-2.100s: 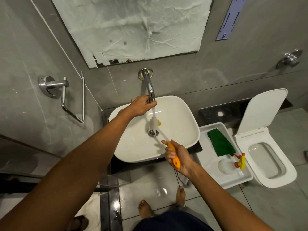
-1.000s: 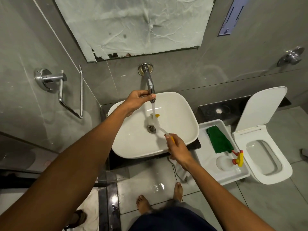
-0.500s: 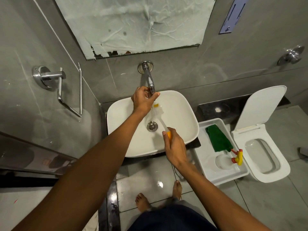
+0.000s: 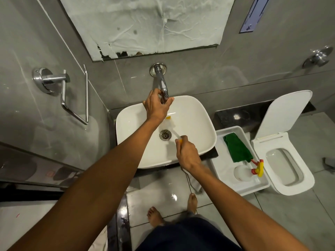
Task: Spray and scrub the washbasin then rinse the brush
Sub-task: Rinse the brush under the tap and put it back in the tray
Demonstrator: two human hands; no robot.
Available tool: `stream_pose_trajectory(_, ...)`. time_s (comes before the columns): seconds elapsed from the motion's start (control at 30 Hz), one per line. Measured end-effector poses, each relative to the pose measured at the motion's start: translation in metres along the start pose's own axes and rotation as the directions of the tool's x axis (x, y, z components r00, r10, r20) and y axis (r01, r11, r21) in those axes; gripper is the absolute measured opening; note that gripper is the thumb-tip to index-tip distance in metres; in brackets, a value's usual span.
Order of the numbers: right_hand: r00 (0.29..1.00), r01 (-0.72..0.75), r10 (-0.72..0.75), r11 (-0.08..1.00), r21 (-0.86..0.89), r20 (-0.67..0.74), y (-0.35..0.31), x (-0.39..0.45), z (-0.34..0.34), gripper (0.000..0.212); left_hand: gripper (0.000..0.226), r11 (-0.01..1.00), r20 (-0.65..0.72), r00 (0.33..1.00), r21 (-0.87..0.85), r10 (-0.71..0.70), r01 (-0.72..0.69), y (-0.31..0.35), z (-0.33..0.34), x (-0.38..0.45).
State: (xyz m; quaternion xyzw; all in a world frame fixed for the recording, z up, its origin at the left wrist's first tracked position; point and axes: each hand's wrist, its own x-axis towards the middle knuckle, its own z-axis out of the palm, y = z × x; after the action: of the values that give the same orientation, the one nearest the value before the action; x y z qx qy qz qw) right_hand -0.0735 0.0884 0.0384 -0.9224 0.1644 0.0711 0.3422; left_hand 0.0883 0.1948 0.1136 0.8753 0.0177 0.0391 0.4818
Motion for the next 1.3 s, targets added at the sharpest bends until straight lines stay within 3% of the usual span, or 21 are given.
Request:
stream_pose_trajectory(0.17, 0.992, -0.031, 0.041, 0.996, -0.083, 0.122, -0.003, 0.0, 0.006, 0.043, 0.035, 1.0, -0.013, 1.0, -0.003, 0.003, -0.003, -0.001, 0.005, 0.001)
stream_pose_trajectory(0.43, 0.991, -0.075, 0.069, 0.996, 0.043, 0.119, 0.01, -0.01, -0.005, 0.045, 0.035, 0.998, -0.121, 0.992, -0.046, 0.047, -0.053, -0.008, 0.02, -0.008)
stream_pose_trajectory(0.5, 0.995, -0.047, 0.04, 0.995, 0.084, 0.088, 0.017, -0.014, -0.017, 0.045, 0.046, 0.996, -0.18, 0.983, -0.077, 0.03, -0.045, -0.02, 0.027, -0.021)
stream_pose_trajectory(0.6, 0.999, -0.027, 0.024, 0.997, 0.079, 0.041, 0.037, -0.014, -0.036, 0.046, 0.069, 0.993, -0.272, 0.956, 0.01, -0.109, 0.116, -0.035, 0.056, -0.053)
stream_pose_trajectory(0.7, 1.0, -0.022, 0.023, 0.995, 0.098, -0.016, 0.062, -0.007, -0.058, 0.049, 0.059, 0.976, -0.302, 0.929, -0.021, -0.213, 0.217, -0.03, 0.092, -0.087)
stream_pose_trajectory(0.77, 0.994, -0.024, 0.039, 0.988, 0.153, -0.097, 0.085, -0.001, -0.073, 0.048, 0.045, 0.985, -0.265, 0.948, -0.028, -0.173, 0.172, -0.019, 0.119, -0.099)
stream_pose_trajectory(0.87, 0.97, -0.049, 0.108, 0.965, 0.259, -0.22, 0.126, 0.008, -0.093, 0.035, 0.04, 0.998, -0.198, 0.98, 0.065, 0.009, 0.004, -0.003, 0.159, -0.107)
stream_pose_trajectory(1.0, 0.91, -0.144, 0.233, 0.954, 0.264, -0.343, 0.191, 0.016, -0.11, 0.028, 0.041, 0.948, 0.089, 0.97, 0.209, 0.227, -0.241, 0.009, 0.21, -0.11)
stream_pose_trajectory(1.17, 0.891, -0.371, 0.419, 0.894, 0.251, -0.176, 0.264, 0.023, -0.092, 0.04, 0.088, 0.775, 0.468, 0.824, 0.371, 0.32, -0.512, -0.003, 0.25, -0.106)
stream_pose_trajectory(1.3, 0.86, -0.484, 0.51, 0.832, 0.272, -0.029, 0.307, 0.034, -0.059, 0.044, 0.09, 0.722, 0.5, 0.812, 0.438, 0.3, -0.536, -0.02, 0.264, -0.108)
